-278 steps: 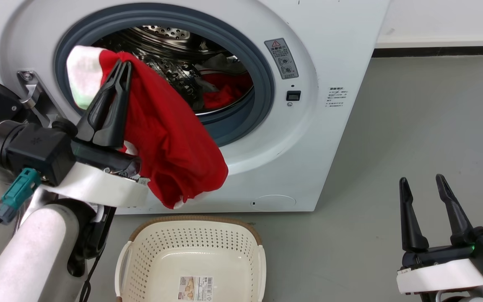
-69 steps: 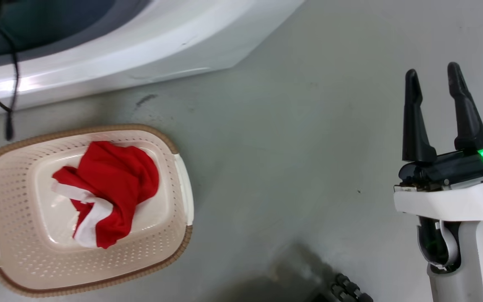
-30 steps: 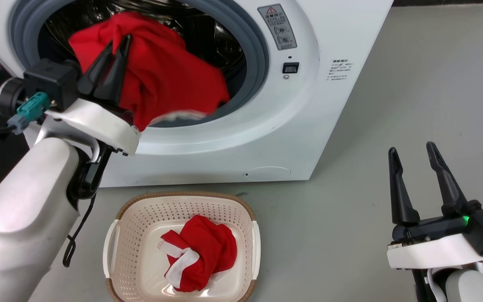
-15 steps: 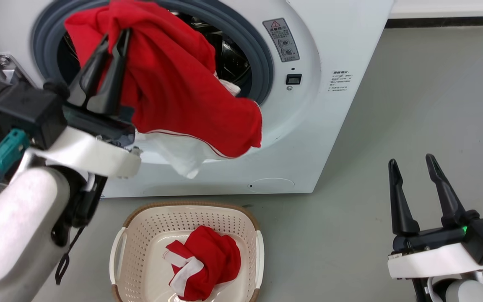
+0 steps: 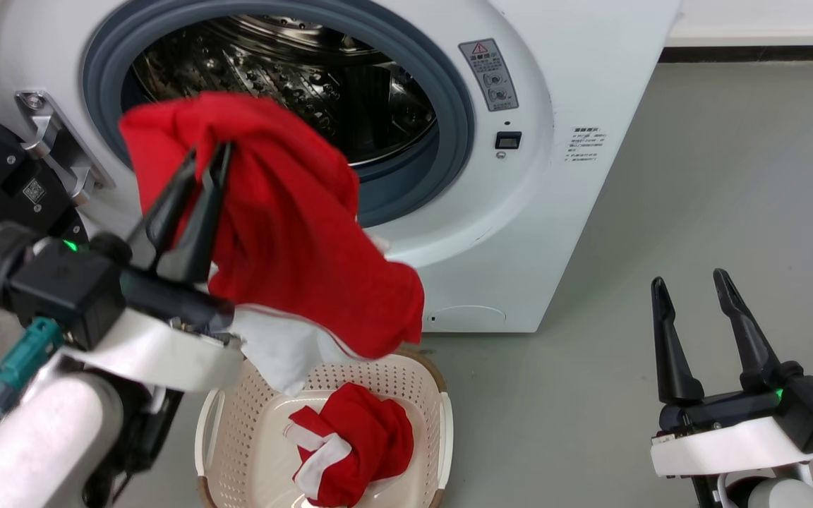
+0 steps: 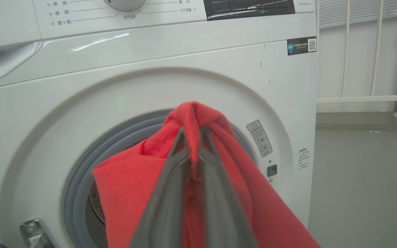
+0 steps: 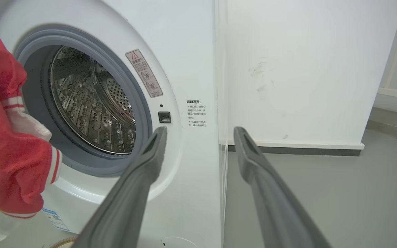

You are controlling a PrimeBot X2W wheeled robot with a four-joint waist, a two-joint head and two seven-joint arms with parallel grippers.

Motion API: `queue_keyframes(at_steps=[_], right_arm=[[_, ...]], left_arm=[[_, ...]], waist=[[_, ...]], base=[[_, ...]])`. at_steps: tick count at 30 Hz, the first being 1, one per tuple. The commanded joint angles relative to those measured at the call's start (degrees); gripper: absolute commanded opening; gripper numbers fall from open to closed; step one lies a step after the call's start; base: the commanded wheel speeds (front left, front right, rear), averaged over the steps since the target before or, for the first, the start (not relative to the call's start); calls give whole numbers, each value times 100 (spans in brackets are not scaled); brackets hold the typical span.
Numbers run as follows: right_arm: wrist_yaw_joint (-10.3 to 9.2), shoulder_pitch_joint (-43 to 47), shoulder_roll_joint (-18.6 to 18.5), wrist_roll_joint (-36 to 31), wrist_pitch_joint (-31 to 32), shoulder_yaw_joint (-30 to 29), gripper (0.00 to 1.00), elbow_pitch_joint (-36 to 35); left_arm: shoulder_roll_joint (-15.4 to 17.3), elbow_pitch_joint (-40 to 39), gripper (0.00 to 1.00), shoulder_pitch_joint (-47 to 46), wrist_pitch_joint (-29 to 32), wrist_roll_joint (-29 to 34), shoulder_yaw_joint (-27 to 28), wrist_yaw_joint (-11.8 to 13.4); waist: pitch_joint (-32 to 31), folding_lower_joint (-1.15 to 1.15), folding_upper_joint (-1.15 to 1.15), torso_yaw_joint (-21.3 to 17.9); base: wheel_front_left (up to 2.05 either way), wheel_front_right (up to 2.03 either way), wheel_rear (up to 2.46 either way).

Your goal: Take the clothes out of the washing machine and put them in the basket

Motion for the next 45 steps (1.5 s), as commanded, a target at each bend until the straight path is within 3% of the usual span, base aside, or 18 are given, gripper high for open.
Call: queue_keyframes(at_steps=[1, 7, 12, 13, 19, 24, 34, 39, 45], right_arm=[[-4, 16, 6, -17, -10, 6, 100, -13], [-4, -131, 6, -48, -11, 27, 100, -51], [-4, -241, 6, -80, -11, 30, 100, -81], [-4, -306, 6, -103, -11, 16, 100, -98], [-4, -523, 6, -167, -10, 3, 100, -162], [-4, -787, 6, -194, -11, 2, 100, -232], [-4, -1326, 6, -142, -11, 59, 100, -356], [-4, -1523, 7, -89, -11, 31, 100, -419], [-4, -1695, 7, -32, -11, -13, 100, -501]], left_arm=[[5, -25, 0, 112, 10, -31, -1, 39], [-118, 191, 0, 712, -144, -232, -144, 141], [-352, 705, 0, 1088, -279, -398, -380, -10], [-552, 1116, 0, 1230, -358, -477, -513, -132], [-947, 2269, 0, 1175, -501, -360, -731, -391], [-1370, 3299, 0, 925, -570, -452, -751, -762], [-2317, 5942, 0, -135, -602, -380, -887, -1614], [-2643, 7213, 0, -755, -524, -292, -1043, -1968], [-2880, 8415, 0, -1349, -228, -291, -1109, -2167]], waist=[[32, 0, -1, 14], [244, 0, -1, 27], [493, 0, -1, 35], [669, 0, -1, 33], [1114, 0, -1, -21], [1589, 0, -1, -90], [2520, 0, -1, -330], [2955, 0, -1, -484], [3403, 0, -1, -632]], base=[[0, 0, 0], [0, 0, 0], [0, 0, 0], [0, 0, 0], [0, 0, 0], [0, 0, 0], [0, 0, 0], [0, 0, 0], [0, 0, 0]])
